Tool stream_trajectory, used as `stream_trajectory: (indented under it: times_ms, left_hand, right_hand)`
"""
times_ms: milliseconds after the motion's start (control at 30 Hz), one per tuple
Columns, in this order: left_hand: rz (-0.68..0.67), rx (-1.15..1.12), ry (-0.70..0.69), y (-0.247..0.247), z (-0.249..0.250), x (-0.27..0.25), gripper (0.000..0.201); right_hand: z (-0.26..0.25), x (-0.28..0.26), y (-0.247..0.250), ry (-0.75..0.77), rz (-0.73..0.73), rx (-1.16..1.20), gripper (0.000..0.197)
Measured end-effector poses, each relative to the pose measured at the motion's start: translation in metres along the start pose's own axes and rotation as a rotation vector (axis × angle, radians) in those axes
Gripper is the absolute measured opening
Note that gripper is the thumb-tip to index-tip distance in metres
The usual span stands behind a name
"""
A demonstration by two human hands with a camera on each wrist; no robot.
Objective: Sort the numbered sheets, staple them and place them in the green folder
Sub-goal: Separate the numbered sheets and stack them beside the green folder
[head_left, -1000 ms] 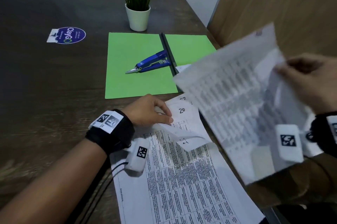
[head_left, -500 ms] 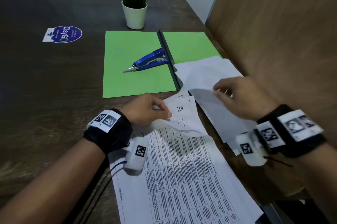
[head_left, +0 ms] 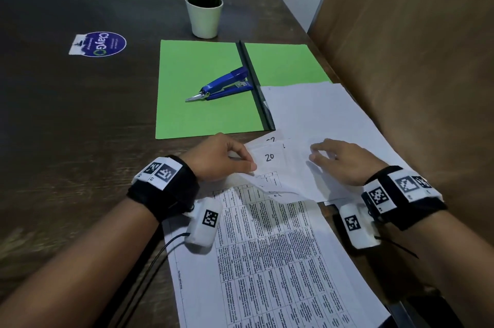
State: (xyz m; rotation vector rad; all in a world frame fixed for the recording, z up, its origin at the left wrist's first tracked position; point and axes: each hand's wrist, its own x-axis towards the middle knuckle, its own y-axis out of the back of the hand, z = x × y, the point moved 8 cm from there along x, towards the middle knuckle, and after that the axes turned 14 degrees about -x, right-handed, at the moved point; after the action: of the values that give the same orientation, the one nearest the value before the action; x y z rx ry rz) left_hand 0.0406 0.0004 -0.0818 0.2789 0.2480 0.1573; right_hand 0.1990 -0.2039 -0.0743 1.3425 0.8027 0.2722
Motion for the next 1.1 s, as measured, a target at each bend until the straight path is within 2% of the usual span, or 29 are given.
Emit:
stream_trajectory:
  times_ms: [67, 167, 200, 300, 333, 433, 500, 667, 867, 1100]
  left_hand:
    - [0.006, -0.002, 0.0, 0.0, 0.0, 0.0, 0.01]
    - [-0.002, -0.01, 0.004, -0.001, 0.0, 0.0, 0.01]
    - [-0.006, -0.022, 0.004, -0.002, 0.0, 0.0, 0.01]
    - [0.002, -0.071, -0.012, -0.002, -0.001, 0.0, 0.006]
    - [0.009, -0.073, -0.02, -0.002, 0.0, 0.0, 0.004]
    - [0.011, -0.037, -0.034, -0.002, -0.001, 0.0, 0.025]
    - [0.005, -0.043, -0.036, -0.003, -0.001, 0.0, 0.034]
    - [0.017, -0.095, -0.028, -0.002, -0.004, 0.0, 0.048]
    - [0.032, -0.12, -0.016, 0.0, -0.005, 0.0, 0.04]
    - [0.029, -0.113, -0.037, 0.001, -0.006, 0.001, 0.043]
  right_hand:
    - [-0.001, -0.005, 0.01, -0.037, 0.099, 0.043, 0.04]
    - [-0.017, -0.027, 0.032, 0.011, 0.41, 0.344, 0.015]
    - [-0.026, -0.035, 0.031, 0.057, 0.419, 0.465, 0.013]
    - [-0.054, -0.044, 0.007, 0.153, 0.227, 0.695, 0.003]
    - [-0.058, -0.043, -0.002, 0.148, 0.194, 0.714, 0.007]
    - [-0.058, -0.035, -0.024, 0.07, 0.167, 0.757, 0.031]
    - [-0.059, -0.032, -0.031, 0.053, 0.181, 0.793, 0.037]
    - [-0.056, -0.03, -0.033, 0.048, 0.268, 0.876, 0.032]
    - [-0.058, -0.029, -0.032, 0.101, 0.28, 0.968, 0.022]
    - [-0.057, -0.028, -0.034, 0.14, 0.332, 0.926, 0.024]
